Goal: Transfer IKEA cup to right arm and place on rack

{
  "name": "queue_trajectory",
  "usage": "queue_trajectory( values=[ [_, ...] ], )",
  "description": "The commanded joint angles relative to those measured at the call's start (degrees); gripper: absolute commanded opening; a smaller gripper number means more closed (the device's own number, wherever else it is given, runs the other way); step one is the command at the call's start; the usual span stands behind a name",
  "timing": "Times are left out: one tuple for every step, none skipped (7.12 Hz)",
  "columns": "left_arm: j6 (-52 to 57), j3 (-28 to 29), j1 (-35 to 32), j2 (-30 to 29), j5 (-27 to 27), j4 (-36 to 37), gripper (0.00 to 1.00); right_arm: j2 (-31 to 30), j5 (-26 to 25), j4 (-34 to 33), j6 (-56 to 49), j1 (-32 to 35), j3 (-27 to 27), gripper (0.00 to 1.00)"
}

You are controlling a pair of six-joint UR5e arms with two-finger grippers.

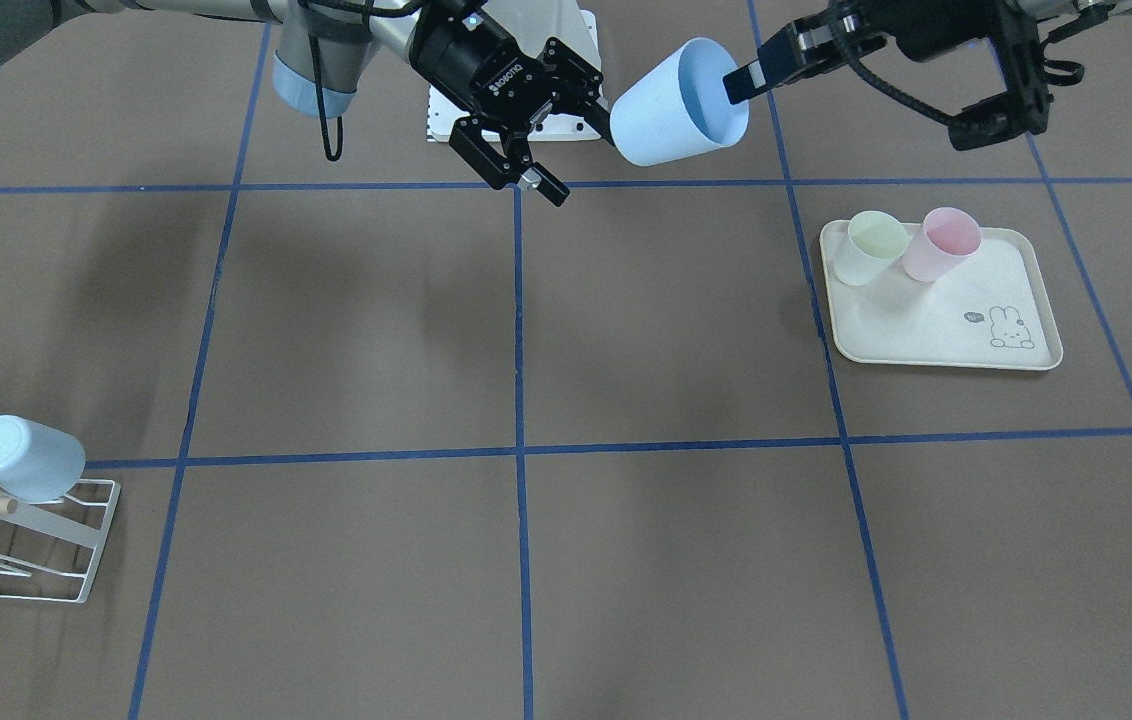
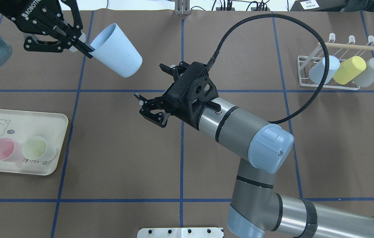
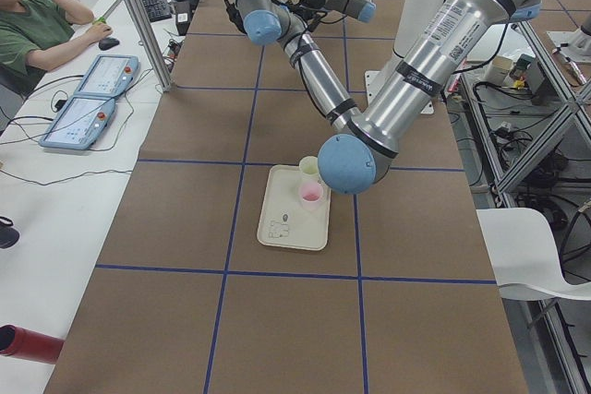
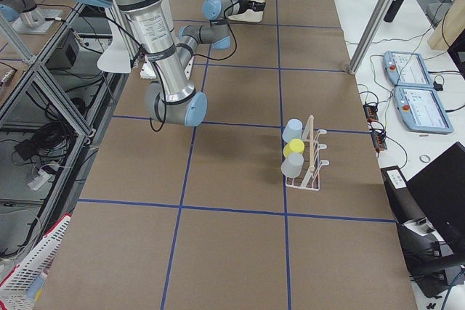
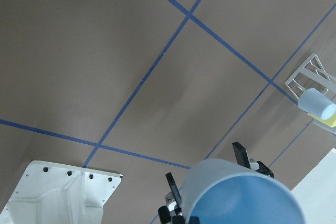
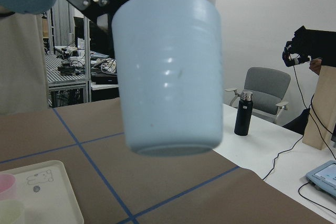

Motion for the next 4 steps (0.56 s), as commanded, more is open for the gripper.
queue_trajectory(
  values=[
    [-0.49,0.03,2.03,-0.61,1.89,-0.01,0.0,1.39,-3.26,0.03,-2.4,-2.14,-0.27,0.95],
    [-0.49,0.03,2.21,-0.87,2.24,-0.01,0.0,1.4,-3.62,0.03,-2.49,-2.24,-0.18,0.95],
    [-0.49,0.03,2.48,-0.79,2.25,-0.01,0.0,1.48,-3.63,0.03,-3.28,-2.24,-0.01,0.95],
    [-0.49,0.03,2.48,-0.79,2.25,-0.01,0.0,1.4,-3.72,0.03,-4.85,-2.15,0.08,0.96]
  ],
)
